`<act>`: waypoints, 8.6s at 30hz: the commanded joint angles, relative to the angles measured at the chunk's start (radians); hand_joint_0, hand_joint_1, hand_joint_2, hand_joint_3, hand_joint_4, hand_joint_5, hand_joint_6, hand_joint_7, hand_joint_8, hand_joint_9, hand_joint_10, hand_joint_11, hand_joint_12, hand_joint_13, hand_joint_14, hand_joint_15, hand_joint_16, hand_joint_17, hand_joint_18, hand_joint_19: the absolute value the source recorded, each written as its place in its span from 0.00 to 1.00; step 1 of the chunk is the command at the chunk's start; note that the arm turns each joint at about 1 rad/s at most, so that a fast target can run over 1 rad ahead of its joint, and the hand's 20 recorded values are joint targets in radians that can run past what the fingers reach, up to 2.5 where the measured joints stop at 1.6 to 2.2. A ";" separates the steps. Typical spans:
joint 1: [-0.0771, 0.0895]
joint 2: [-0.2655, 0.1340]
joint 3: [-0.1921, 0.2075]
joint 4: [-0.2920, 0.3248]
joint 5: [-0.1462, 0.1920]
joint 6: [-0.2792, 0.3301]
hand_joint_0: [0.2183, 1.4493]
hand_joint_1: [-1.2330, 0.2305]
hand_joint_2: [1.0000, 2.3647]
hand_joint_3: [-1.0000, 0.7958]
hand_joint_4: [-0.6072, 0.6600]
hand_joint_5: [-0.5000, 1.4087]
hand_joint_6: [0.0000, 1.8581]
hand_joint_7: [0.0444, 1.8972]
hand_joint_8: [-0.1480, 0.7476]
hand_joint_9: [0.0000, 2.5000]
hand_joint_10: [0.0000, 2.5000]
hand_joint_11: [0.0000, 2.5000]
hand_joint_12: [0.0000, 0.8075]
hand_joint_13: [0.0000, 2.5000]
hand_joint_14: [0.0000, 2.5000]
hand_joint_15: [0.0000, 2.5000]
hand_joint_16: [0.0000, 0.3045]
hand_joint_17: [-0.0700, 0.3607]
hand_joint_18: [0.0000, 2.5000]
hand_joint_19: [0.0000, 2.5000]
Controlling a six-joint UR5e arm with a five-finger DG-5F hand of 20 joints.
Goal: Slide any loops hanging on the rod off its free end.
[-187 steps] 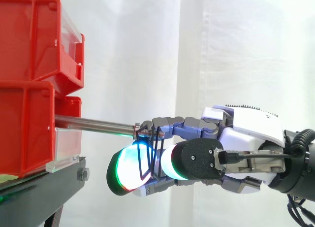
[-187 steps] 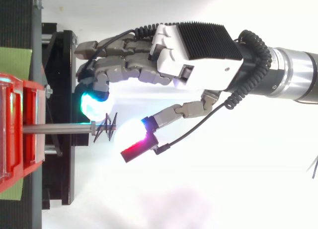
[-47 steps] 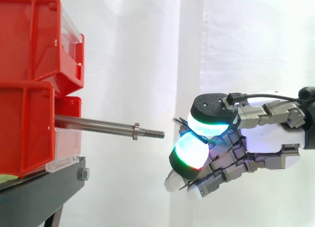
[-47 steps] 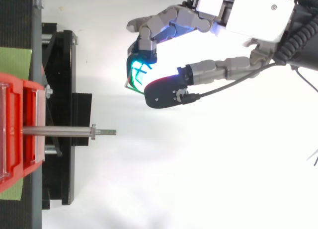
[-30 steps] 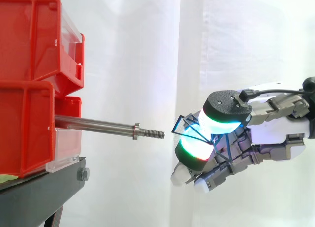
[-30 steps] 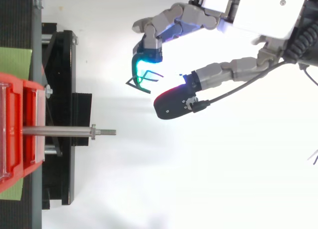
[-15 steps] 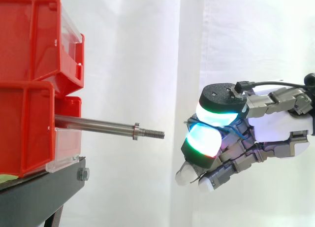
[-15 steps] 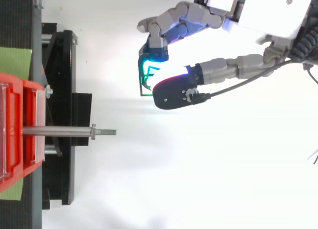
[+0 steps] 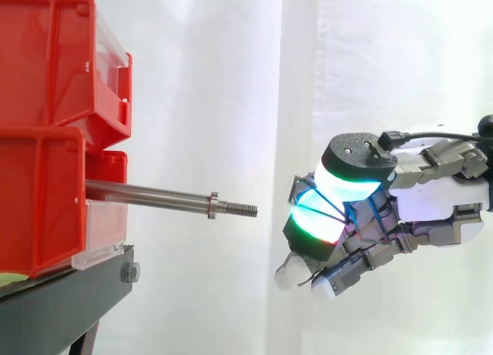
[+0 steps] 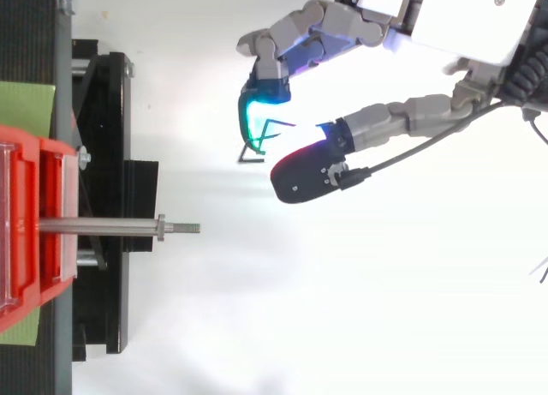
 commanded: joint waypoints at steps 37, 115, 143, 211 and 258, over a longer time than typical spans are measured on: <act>0.005 0.000 -0.001 -0.001 0.010 0.026 0.26 0.41 0.01 0.48 0.51 0.21 0.48 0.58 0.47 0.31 0.00 0.13 0.50 0.15 0.00 0.06 0.21 0.49 0.16 0.12; 0.034 0.009 0.001 -0.035 0.067 0.053 0.31 0.28 0.01 0.45 0.55 0.20 0.49 0.58 0.45 0.30 0.01 0.16 0.43 0.15 0.00 0.06 0.16 0.42 0.15 0.12; 0.034 0.008 0.001 -0.038 0.067 0.053 0.27 0.33 0.01 0.56 0.58 0.20 0.48 0.59 0.49 0.28 0.01 0.14 0.49 0.15 0.00 0.06 0.20 0.48 0.17 0.11; 0.034 0.009 0.021 -0.077 0.067 0.073 0.26 0.41 0.02 0.50 0.63 0.19 0.47 0.63 0.47 0.27 0.01 0.16 0.45 0.13 0.00 0.05 0.17 0.44 0.13 0.12; 0.030 0.008 0.021 -0.075 0.062 0.070 0.24 0.43 0.01 0.47 0.52 0.20 0.48 0.54 0.46 0.30 0.01 0.14 0.49 0.14 0.00 0.05 0.20 0.48 0.15 0.12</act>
